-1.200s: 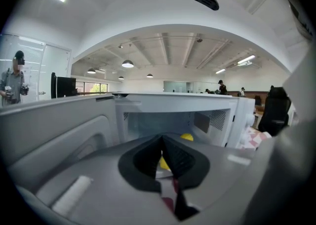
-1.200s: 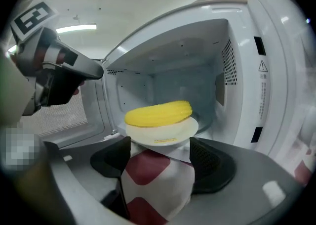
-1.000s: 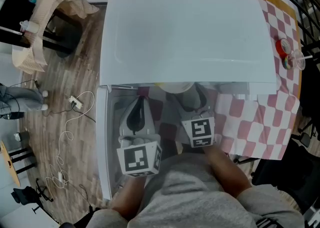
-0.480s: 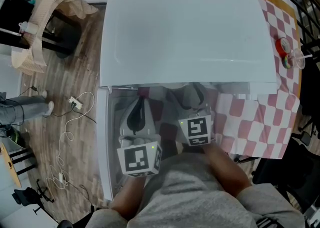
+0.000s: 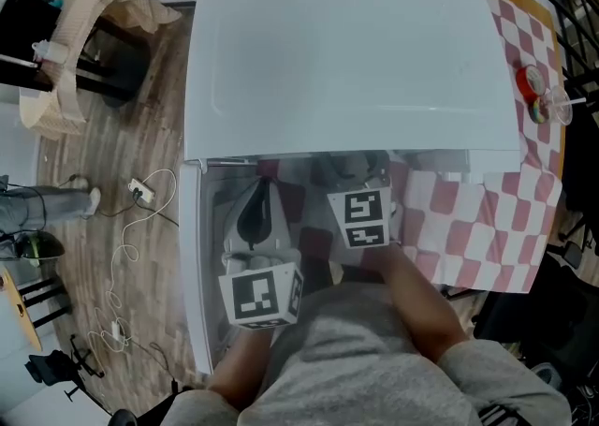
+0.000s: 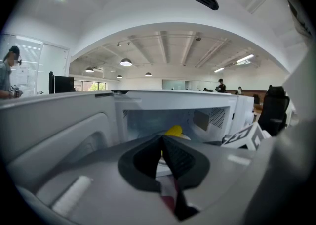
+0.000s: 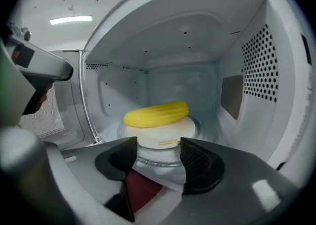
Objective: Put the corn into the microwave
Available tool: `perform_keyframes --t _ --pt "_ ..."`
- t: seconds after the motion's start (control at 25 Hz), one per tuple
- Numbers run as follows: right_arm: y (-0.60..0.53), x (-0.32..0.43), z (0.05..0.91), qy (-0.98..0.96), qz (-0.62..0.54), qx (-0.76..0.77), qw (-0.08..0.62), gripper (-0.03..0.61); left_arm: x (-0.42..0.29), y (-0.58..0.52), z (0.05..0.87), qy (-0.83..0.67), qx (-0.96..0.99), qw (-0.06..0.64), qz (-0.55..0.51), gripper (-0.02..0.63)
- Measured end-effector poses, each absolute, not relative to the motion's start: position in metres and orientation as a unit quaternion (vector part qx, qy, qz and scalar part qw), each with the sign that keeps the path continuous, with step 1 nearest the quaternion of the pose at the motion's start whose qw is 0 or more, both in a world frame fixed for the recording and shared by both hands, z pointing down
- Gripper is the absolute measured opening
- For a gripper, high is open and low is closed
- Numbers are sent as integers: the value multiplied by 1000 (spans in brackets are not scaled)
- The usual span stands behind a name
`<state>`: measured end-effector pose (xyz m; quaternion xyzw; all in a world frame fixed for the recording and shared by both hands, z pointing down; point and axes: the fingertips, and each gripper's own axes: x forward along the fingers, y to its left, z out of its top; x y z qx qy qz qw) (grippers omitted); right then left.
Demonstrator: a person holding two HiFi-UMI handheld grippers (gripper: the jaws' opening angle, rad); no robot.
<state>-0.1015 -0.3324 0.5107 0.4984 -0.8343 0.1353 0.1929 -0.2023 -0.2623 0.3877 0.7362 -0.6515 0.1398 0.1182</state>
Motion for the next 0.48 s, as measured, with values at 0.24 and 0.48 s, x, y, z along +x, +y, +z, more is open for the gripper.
perform_keyframes --t 0.24,0.48 --pt "-335 -103 513 -830 143 498 206 222 -205 -265 385 -654 735 115 139 9" --pt "-331 -99 495 -849 109 485 182 -2 -200 -259 375 -659 732 110 133 9"
